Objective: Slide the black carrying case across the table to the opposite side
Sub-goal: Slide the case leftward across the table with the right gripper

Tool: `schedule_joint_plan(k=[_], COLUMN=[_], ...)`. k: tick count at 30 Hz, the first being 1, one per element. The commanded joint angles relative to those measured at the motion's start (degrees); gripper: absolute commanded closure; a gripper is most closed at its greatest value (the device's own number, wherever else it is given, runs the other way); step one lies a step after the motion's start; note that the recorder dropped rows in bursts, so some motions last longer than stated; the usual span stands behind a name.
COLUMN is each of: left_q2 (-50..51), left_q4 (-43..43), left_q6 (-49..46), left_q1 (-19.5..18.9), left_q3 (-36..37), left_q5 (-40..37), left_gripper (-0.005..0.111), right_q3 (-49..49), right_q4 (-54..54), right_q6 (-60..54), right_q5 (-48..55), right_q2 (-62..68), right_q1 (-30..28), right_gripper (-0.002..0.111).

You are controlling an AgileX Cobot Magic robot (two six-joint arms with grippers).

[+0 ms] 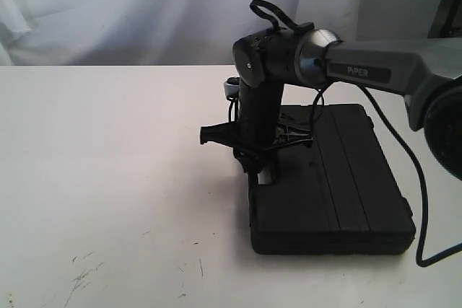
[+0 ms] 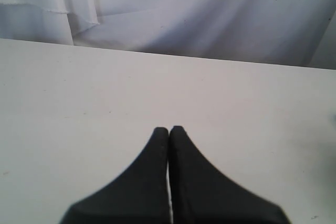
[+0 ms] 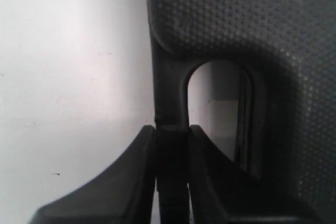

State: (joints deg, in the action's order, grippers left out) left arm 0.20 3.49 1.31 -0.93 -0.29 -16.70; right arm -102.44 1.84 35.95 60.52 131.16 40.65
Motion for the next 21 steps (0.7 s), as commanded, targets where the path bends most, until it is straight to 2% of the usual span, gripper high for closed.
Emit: schedule_joint_plan(k=[1,17,21], left_q2=[-0.2,-0.2,-0.2], left_q4=[0.0,0.0,0.0], left_q6=[-0.1,-0.1,-0.1], left_q1=[-0.1,-0.1,-0.1], left_q3=[0.3,0.3,0.3], left_q5=[0.4,0.4,0.4], left_gripper=[0.107,0.107,0.107], right_q3=[-0.9,-1.4,-1.4], right_q4=[-1.8,-3.7,-7.1], right_q6=[-0.2,1.5,1.7], right_q5=[-0.2,-5.9,-7.3], right_q2=[-0.2,-0.2,-0.2], right_q1=[0.6,4.7,5.1], right_gripper=[0.108,0.108,0.108])
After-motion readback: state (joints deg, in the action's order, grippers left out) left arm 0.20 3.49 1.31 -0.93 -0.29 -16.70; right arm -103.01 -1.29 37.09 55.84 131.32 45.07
